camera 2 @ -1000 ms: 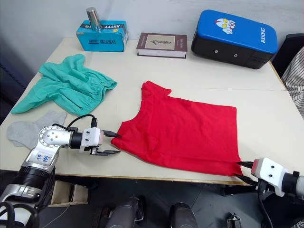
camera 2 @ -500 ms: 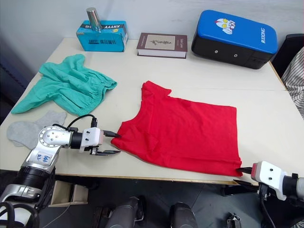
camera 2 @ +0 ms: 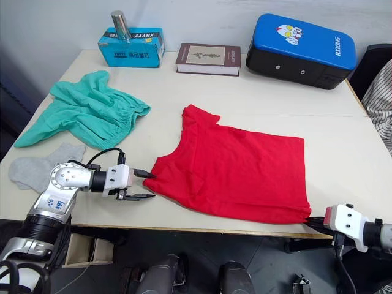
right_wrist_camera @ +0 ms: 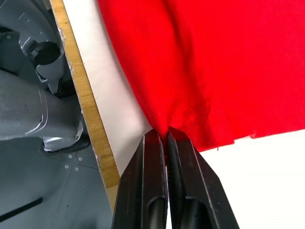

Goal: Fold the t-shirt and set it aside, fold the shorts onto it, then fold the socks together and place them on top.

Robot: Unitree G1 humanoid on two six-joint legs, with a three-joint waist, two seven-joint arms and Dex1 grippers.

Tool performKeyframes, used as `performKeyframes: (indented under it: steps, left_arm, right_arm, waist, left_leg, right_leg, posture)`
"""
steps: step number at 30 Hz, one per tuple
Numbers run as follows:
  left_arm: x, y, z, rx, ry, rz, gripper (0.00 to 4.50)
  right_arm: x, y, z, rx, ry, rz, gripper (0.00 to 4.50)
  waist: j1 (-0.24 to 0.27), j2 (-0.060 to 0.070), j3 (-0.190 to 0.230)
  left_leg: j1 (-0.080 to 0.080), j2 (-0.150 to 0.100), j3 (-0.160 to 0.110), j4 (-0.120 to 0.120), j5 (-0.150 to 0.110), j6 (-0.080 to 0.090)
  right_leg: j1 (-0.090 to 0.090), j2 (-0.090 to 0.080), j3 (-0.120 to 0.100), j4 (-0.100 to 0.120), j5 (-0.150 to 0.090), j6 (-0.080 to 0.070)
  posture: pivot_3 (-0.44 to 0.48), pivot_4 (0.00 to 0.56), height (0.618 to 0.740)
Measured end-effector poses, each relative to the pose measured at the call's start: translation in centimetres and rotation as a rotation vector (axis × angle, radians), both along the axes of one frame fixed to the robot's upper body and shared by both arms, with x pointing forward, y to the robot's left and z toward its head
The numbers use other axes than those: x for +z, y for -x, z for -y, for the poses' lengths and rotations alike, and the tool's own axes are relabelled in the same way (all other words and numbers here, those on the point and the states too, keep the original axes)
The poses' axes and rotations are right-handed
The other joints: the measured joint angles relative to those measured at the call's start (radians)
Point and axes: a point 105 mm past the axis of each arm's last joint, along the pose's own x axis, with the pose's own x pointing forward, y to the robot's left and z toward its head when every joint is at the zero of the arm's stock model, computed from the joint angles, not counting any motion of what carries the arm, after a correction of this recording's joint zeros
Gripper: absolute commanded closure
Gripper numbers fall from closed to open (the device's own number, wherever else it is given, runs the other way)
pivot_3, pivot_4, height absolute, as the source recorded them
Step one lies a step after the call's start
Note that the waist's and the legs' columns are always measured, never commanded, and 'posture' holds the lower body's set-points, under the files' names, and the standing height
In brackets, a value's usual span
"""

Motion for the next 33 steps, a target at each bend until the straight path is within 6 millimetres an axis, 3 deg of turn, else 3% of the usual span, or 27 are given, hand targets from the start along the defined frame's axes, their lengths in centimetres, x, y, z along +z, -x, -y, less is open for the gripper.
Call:
performKeyframes:
  steps: [6,10,21,33]
  left_arm:
    - [-0.8,3.1,-2.5,0.077,-0.003,-0.078,4.45]
    - [-0.9,4.2,-3.0,0.132,0.017,-0.089,4.48]
    - [-2.2,10.7,-2.4,0.262,0.046,-0.201,4.48]
    - [-2.3,11.6,-3.0,0.337,0.038,-0.22,4.48]
  right_arm:
    - [-0.2,0.2,0.3,0.018,0.005,-0.007,4.5]
    - [-0.3,0.4,0.5,0.016,0.001,-0.006,4.5]
    - [-0.5,0.5,1.1,0.016,0.007,0.017,4.5]
    - [-0.9,1.9,1.3,0.017,-0.031,-0.024,4.5]
  waist:
    - [-0.013,0.0,0.0]
    - [-0.012,0.0,0.0]
    - [-0.018,0.0,0.0]
    - [0.003,-0.003,-0.001]
  left_leg:
    - [0.005,0.001,0.0,-0.002,-0.005,0.003]
    - [0.005,0.002,0.0,-0.002,-0.007,0.002]
    - [0.003,0.002,0.001,-0.003,-0.011,0.0]
    - [0.001,0.002,0.001,-0.006,-0.011,0.0]
  right_leg:
    - [0.003,0.0,0.0,0.0,0.0,0.0]
    - [0.003,0.0,0.001,-0.002,0.0,0.0]
    - [0.005,0.001,0.001,-0.01,0.0,-0.001]
    - [0.004,0.001,0.001,-0.015,-0.001,-0.001]
  posture:
    - [0.0,0.15,0.74]
    - [0.0,0.15,0.74]
    - [0.0,0.15,0.74]
    - [0.0,0.15,0.74]
